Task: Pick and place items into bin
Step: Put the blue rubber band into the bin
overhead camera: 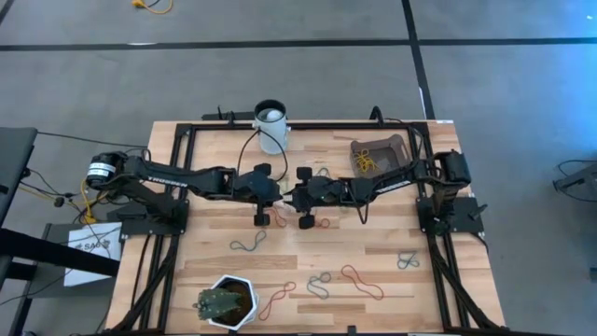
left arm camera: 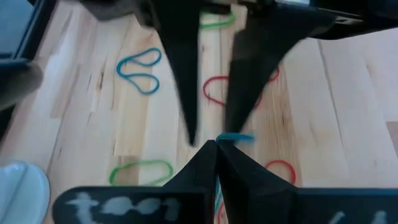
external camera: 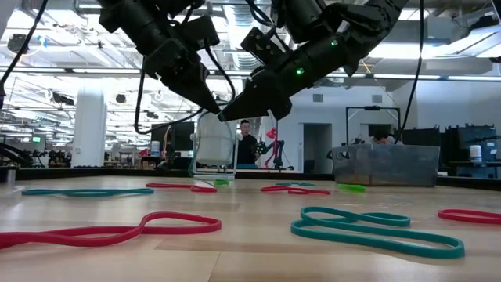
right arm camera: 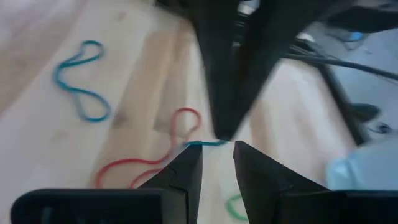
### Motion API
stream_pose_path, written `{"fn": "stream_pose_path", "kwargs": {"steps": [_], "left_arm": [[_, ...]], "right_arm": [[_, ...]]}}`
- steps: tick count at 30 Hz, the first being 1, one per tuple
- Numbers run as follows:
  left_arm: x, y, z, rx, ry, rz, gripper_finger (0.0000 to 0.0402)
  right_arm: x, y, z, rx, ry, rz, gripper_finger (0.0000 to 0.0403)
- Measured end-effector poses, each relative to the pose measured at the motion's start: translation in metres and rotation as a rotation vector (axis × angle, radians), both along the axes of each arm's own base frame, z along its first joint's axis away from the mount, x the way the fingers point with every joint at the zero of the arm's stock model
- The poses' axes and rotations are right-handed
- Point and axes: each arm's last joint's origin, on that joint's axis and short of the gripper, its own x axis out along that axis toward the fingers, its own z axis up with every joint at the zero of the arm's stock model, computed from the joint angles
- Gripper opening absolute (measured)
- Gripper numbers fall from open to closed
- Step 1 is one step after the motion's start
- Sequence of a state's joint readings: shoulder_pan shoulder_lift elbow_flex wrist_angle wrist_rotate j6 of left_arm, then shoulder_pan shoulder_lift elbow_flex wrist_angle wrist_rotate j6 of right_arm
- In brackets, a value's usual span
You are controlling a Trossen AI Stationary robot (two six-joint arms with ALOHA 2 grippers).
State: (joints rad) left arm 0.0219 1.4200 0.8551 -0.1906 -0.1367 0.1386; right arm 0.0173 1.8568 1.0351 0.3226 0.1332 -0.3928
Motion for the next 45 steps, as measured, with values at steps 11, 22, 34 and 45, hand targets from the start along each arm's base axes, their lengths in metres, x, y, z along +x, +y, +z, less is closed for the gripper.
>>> {"fn": "stream_pose_path", "kwargs": {"steps": [11, 22, 34, 45], "left_arm": [[-0.001, 0.000, -0.001, 0.001, 0.019, 0.001, 0.0000], [-0.005, 0.002, -0.004, 0.029, 0.064, 0.074, 0.0000], [-0.005, 0.002, -0.005, 0.029, 0.066, 0.074, 0.0000], [-0.003, 0.002, -0.002, 0.043, 0.036, 0.068, 0.0000]], "right_arm": [[0.000, -0.003, 0.000, -0.018, 0.003, -0.040, 0.0088], [-0.002, -0.008, -0.002, -0.056, 0.016, -0.193, 0.0088], [0.002, -0.006, 0.006, 0.000, -0.075, -0.122, 0.0088], [0.002, -0.007, -0.002, 0.081, -0.040, -0.090, 0.0088]]}}
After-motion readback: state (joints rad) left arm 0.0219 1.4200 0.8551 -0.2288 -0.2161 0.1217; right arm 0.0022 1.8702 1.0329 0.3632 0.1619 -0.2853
